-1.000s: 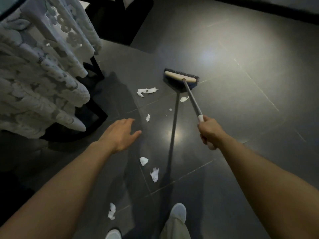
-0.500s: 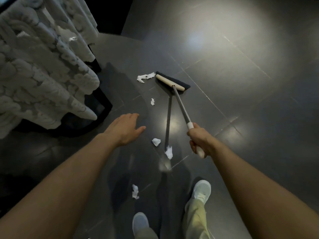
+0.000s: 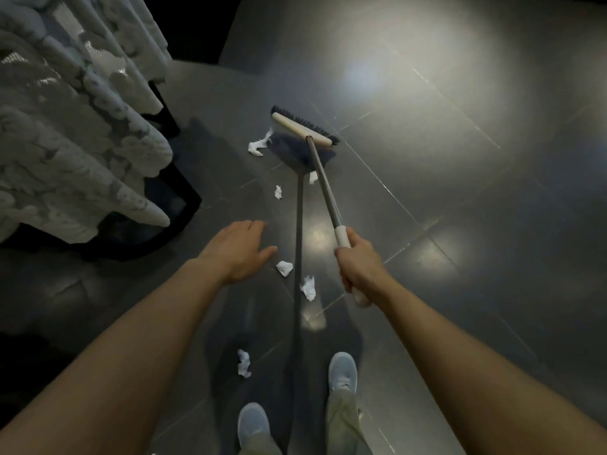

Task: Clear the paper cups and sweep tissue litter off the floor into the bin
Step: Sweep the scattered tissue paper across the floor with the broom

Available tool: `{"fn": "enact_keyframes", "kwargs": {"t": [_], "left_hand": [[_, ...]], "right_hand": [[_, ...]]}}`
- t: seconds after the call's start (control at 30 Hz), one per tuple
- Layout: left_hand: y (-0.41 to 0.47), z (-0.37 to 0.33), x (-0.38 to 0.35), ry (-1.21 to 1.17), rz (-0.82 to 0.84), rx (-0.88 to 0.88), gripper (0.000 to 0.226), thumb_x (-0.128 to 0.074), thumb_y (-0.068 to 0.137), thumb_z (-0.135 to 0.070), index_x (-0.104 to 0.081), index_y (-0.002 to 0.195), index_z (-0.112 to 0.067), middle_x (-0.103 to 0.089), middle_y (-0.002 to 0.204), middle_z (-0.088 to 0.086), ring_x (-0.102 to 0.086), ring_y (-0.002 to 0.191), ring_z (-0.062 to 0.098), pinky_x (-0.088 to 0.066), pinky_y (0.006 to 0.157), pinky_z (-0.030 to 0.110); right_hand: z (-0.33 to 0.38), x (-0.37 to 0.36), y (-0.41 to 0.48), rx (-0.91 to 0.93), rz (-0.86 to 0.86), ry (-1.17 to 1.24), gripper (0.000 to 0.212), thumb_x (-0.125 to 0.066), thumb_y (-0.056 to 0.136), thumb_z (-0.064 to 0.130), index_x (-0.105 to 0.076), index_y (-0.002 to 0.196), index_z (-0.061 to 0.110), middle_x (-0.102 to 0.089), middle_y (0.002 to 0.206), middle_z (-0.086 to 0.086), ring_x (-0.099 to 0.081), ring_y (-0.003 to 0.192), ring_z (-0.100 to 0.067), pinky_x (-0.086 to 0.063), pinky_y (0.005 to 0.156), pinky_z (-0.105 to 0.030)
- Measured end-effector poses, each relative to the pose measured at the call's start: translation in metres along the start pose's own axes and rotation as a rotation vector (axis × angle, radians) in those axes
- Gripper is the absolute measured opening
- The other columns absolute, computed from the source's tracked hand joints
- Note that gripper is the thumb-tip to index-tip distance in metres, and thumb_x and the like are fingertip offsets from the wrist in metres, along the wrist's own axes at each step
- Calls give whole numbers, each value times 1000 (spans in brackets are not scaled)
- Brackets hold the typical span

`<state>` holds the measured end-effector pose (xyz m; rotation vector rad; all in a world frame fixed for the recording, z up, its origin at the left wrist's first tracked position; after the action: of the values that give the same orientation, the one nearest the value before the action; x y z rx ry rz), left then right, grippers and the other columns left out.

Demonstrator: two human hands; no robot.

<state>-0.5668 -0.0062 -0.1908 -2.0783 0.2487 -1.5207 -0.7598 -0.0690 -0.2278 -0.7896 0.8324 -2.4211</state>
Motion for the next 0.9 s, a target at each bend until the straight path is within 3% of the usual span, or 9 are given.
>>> {"fn": "enact_keyframes", "kwargs": {"t": [0.17, 0.37, 0.43, 0.57, 0.7, 0.9], "left_hand": [[22, -1, 10, -26, -18, 81, 61, -42, 96, -46, -28, 145, -13, -36, 148, 9, -32, 136, 24, -25, 111, 32], [54, -4, 5, -64, -13, 161, 61, -41, 96, -47, -27, 146, -14, -35, 149, 8, -31, 137, 24, -25, 112, 32], [58, -7, 1, -65, -5, 166, 61, -41, 96, -47, -26, 146, -14, -34, 149, 8, -30, 138, 23, -24, 112, 32], [56, -10, -4, -62, 0, 169, 62, -41, 96, -47, -25, 147, -15, -33, 150, 8, -29, 139, 22, -23, 112, 30], [36, -12, -7, -68, -19, 150, 61, -42, 96, -46, -25, 147, -15, -32, 151, 7, -29, 139, 22, -23, 111, 30], [-23, -11, -35, -45, -29, 66, 61, -42, 96, -45, -27, 146, -13, -35, 149, 7, -31, 137, 23, -24, 110, 31]], "right_hand": [[51, 41, 59, 43, -7, -141, 39, -39, 93, 4, -49, 125, 22, -51, 74, -13, -45, 47, -17, -40, 38, -24], [77, 44, 127, 49, 44, -183, 42, -42, 98, 12, -45, 139, 24, -50, 89, -12, -43, 53, -18, -35, 34, -16], [74, 44, 137, 57, 71, -261, 37, -42, 99, 15, -47, 136, 19, -51, 88, -15, -46, 56, -22, -38, 39, -22], [47, 50, 131, 13, 43, -381, 41, -38, 98, 9, -47, 135, 24, -50, 95, -14, -45, 59, -21, -35, 38, -22], [22, 57, 101, -31, 38, -382, 45, -36, 97, 7, -46, 137, 26, -40, 80, -5, -44, 63, -19, -36, 41, -22], [-40, 32, 37, -117, 28, -340, 47, -34, 96, 10, -41, 134, 35, -47, 90, -13, -45, 63, -22, -35, 41, -22]]}}
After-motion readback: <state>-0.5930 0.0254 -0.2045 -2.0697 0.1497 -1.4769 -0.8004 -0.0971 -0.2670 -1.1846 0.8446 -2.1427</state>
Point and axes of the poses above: each hand's wrist, its own y-axis towards the middle knuckle, its own x-axis out of the back of the hand, z = x × y, the point moved 2 cm from there along y, towards the middle knuckle
